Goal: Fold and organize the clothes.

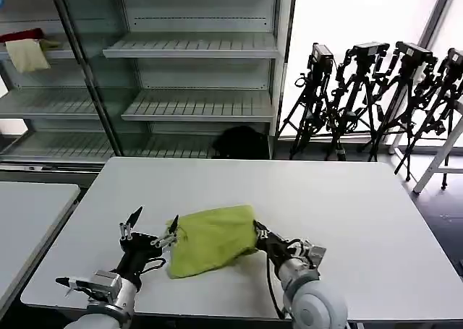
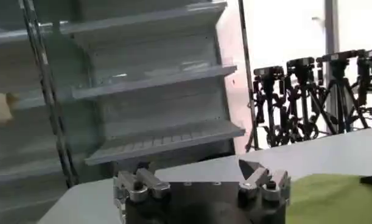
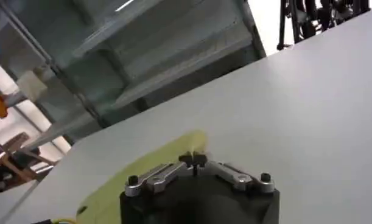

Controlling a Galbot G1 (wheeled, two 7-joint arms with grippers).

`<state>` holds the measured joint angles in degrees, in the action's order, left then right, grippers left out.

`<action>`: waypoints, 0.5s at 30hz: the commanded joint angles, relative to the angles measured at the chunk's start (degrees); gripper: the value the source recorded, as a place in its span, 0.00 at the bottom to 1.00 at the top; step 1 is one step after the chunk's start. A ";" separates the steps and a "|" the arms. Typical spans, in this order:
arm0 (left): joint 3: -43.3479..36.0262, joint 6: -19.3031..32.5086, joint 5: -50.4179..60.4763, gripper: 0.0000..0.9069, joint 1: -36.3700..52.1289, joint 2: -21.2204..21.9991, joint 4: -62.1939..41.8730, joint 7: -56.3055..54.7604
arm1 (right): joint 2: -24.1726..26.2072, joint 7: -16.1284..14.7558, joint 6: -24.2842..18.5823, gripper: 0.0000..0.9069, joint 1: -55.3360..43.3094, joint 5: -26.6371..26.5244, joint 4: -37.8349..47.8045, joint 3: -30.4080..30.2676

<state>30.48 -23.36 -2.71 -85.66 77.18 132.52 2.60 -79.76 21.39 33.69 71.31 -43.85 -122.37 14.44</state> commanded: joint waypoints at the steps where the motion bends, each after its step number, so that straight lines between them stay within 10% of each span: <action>1: -0.16 -0.03 0.03 1.00 -0.15 -0.02 0.04 0.02 | 4.85 -0.21 -0.07 0.00 5.46 -1.51 -4.55 3.82; 15: -0.17 0.03 0.02 1.00 -0.27 -0.04 -0.48 0.00 | 4.47 -1.25 -0.18 0.00 8.76 3.14 -2.68 3.49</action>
<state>30.41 -23.35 -2.71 -85.93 77.13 132.21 2.62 -76.25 20.61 33.57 77.81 -42.71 -125.02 17.02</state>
